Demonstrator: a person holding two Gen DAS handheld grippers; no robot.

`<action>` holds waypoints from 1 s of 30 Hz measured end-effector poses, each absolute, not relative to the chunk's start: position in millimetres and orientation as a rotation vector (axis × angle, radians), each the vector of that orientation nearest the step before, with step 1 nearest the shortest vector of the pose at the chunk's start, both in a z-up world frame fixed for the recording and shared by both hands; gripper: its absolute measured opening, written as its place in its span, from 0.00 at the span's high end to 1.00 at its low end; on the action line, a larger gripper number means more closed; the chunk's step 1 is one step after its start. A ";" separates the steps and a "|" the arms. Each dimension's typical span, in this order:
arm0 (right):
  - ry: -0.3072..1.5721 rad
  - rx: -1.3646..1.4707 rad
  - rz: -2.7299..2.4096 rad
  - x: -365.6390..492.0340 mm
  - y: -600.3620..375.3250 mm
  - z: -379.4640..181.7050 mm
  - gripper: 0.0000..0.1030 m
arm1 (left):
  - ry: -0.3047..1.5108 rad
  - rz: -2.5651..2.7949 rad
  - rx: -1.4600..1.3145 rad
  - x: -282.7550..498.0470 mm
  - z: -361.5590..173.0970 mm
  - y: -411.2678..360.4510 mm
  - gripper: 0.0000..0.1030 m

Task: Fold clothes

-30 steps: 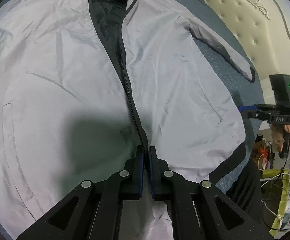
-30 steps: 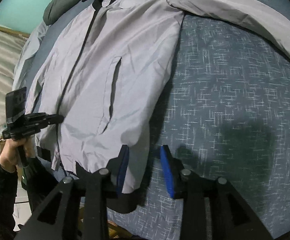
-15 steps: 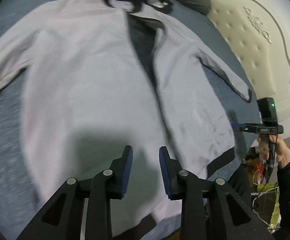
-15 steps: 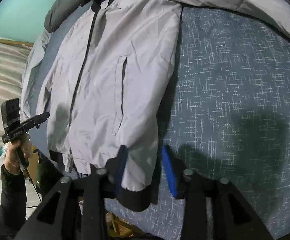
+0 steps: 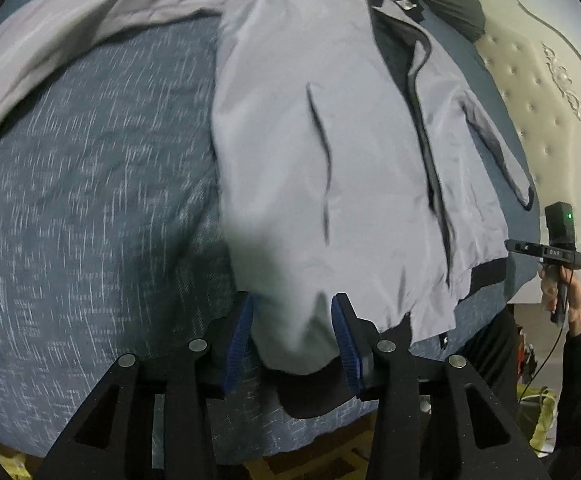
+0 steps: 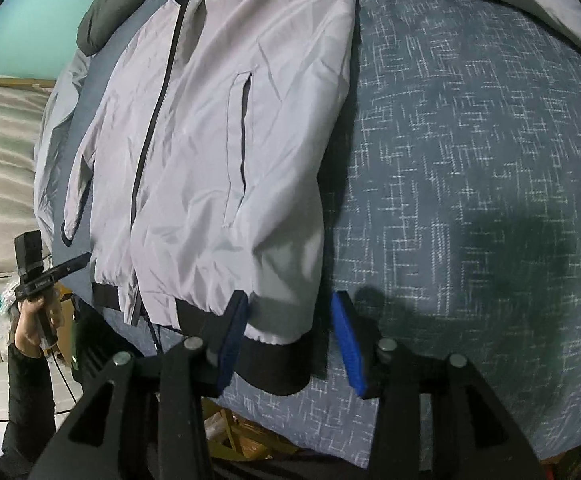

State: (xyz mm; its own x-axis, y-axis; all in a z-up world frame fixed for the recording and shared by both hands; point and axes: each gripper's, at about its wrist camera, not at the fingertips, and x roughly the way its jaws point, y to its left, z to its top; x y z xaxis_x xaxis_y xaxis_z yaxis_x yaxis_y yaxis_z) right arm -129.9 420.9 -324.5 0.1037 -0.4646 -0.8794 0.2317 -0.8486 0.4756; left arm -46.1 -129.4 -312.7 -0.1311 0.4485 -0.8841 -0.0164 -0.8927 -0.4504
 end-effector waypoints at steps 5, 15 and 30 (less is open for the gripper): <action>-0.228 1.883 -1.797 -125.1 422.0 -321.9 0.51 | -0.540 2.077 -1.835 -37.2 -322.8 -136.1 0.52; -0.203 1.898 -1.792 -116.2 408.7 -339.2 0.51 | -0.460 2.080 -1.787 -34.7 -326.8 -122.6 0.87; -0.091 1.882 -1.805 -105.9 403.3 -327.2 0.89 | -0.433 2.138 -1.784 -33.3 -310.9 -149.7 0.96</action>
State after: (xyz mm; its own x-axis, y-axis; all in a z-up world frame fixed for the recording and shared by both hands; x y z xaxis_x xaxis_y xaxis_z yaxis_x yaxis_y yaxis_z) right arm -105.9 403.3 -327.2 0.1065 -0.3982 -0.9111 0.3041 -0.8594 0.4111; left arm -33.3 -149.7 -310.9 -0.1672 0.4307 -0.8869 -0.0513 -0.9021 -0.4284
